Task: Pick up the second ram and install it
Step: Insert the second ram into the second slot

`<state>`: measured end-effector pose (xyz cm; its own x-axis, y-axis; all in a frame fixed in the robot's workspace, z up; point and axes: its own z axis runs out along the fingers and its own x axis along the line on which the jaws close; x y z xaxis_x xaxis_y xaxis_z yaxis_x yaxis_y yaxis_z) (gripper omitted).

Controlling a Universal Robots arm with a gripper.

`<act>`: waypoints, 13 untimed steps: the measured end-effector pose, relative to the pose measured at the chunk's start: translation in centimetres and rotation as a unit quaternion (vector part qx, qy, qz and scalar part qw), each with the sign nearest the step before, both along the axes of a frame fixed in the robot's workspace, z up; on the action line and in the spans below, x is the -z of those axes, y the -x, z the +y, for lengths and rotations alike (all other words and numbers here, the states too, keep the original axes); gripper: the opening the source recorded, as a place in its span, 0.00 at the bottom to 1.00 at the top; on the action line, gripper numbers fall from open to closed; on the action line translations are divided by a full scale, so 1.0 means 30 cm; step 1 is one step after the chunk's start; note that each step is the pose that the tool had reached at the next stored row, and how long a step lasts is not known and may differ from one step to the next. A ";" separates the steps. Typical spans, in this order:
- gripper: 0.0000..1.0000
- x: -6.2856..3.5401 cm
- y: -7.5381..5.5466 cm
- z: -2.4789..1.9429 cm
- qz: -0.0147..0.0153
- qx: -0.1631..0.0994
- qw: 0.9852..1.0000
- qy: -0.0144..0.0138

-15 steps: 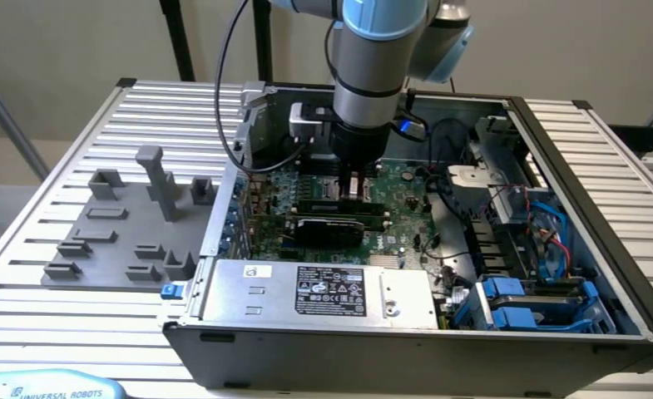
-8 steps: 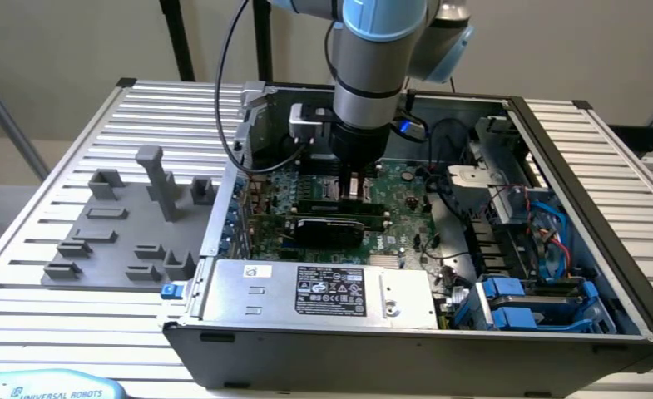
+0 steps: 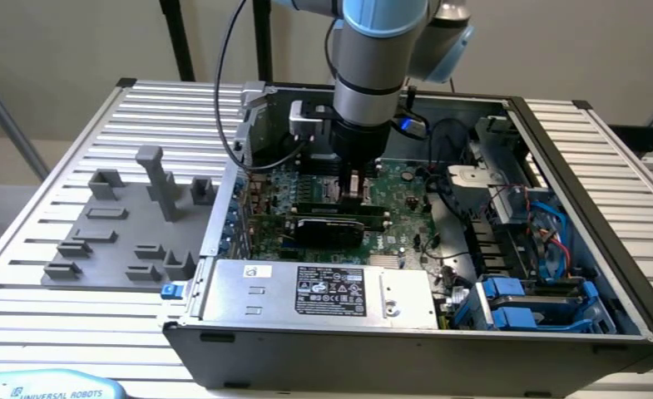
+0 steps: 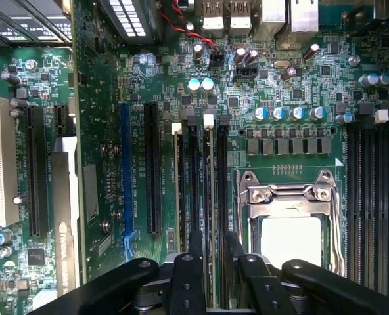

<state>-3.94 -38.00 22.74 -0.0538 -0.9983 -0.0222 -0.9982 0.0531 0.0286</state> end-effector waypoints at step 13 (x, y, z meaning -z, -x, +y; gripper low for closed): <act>0.11 -0.066 0.000 0.000 0.000 0.000 1.000 -0.001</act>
